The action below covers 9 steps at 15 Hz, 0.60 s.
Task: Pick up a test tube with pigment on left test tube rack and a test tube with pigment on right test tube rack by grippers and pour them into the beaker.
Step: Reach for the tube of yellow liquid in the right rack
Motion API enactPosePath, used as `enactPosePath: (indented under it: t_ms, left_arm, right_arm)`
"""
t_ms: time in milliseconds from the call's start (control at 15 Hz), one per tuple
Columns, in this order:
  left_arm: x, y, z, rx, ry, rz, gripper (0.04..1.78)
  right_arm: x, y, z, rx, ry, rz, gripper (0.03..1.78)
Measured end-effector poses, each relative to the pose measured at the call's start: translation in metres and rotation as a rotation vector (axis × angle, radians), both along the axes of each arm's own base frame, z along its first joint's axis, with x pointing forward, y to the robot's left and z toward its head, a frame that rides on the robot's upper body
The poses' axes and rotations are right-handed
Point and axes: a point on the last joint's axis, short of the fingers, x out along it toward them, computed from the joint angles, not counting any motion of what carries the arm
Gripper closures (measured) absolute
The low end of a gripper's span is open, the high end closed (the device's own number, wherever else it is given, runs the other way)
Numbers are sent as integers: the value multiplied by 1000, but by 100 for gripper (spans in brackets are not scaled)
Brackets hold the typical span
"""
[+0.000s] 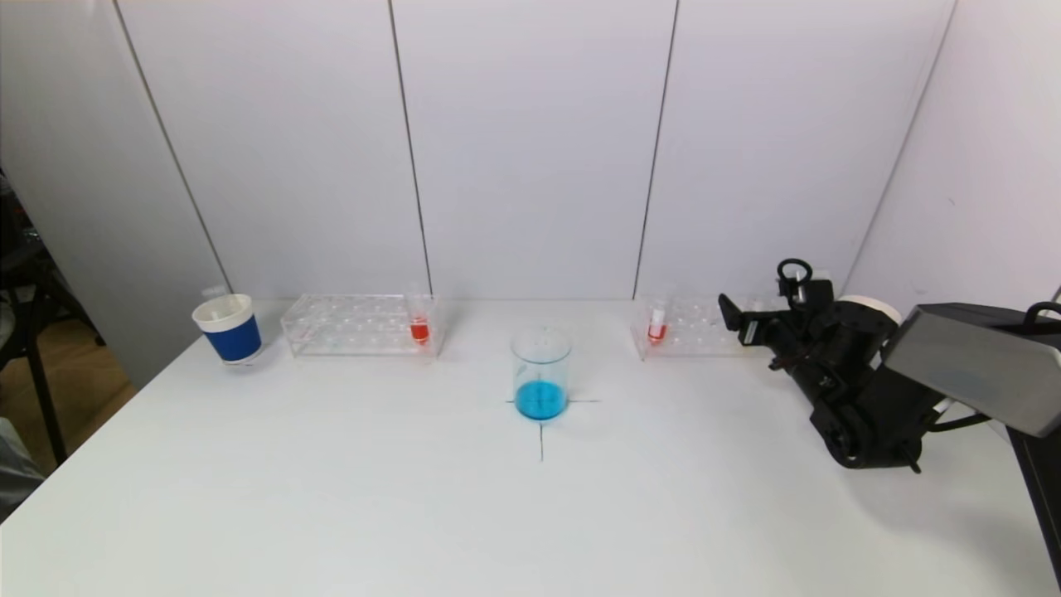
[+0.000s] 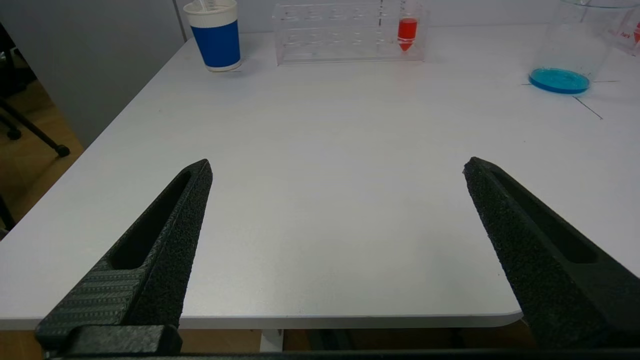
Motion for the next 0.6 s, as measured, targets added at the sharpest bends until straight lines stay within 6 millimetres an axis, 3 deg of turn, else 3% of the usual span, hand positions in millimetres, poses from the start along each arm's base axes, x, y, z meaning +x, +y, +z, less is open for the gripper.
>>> enactPosePath:
  t_ms: [600]
  left_arm:
    - [0, 0, 0, 0, 0, 0, 6]
  right_arm:
    - [4, -2, 0, 1, 3, -5, 5]
